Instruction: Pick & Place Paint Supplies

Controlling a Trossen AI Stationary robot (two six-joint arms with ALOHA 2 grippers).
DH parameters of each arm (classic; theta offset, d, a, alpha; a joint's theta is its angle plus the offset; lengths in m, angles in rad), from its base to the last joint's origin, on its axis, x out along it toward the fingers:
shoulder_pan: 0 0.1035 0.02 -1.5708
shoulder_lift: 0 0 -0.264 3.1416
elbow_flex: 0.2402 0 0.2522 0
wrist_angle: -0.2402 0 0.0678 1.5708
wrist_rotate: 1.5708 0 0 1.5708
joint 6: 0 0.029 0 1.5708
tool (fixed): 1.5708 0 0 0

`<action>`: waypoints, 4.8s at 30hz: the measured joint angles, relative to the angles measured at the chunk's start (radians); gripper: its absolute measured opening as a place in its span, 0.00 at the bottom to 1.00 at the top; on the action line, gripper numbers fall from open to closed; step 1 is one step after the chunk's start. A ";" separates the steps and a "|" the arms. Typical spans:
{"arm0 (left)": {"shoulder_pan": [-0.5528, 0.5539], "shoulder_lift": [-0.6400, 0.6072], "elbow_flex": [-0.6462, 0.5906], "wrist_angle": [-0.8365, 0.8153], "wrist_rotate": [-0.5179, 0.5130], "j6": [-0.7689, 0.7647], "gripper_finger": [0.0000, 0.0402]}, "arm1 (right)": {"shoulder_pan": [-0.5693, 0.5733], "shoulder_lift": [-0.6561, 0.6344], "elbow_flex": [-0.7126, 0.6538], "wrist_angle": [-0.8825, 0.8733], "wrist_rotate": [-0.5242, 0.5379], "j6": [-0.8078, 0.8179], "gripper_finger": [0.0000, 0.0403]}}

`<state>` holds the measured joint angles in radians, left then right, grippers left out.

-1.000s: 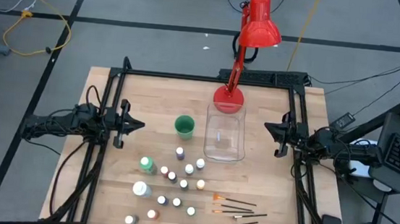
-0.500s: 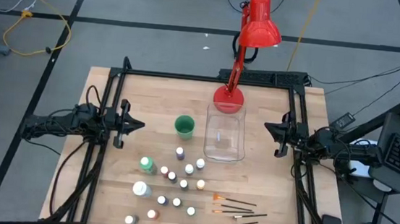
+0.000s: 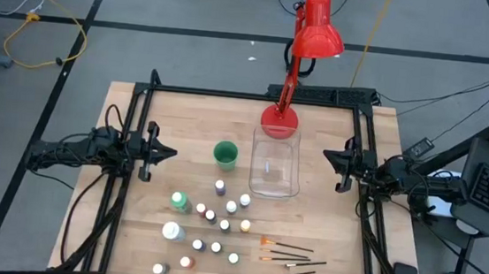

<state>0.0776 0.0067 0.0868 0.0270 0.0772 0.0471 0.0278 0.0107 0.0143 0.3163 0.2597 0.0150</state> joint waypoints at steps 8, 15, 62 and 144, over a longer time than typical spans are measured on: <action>0.000 0.000 0.000 0.000 0.000 0.000 0.06 | 0.000 0.000 0.001 0.000 0.000 0.000 0.01; 0.000 0.000 0.000 0.000 0.000 0.000 0.06 | 0.000 0.000 0.001 0.000 0.000 0.000 0.01; 0.000 0.000 0.000 0.000 0.000 0.000 0.06 | 0.000 0.000 0.000 0.000 0.000 0.000 0.01; 0.000 0.000 0.000 0.023 0.001 -0.088 0.06 | -0.001 0.000 0.000 0.001 0.052 -0.063 0.01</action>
<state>0.0777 0.0063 0.0868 0.0496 0.0785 -0.0411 0.0273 0.0109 0.0145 0.3174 0.3121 -0.0479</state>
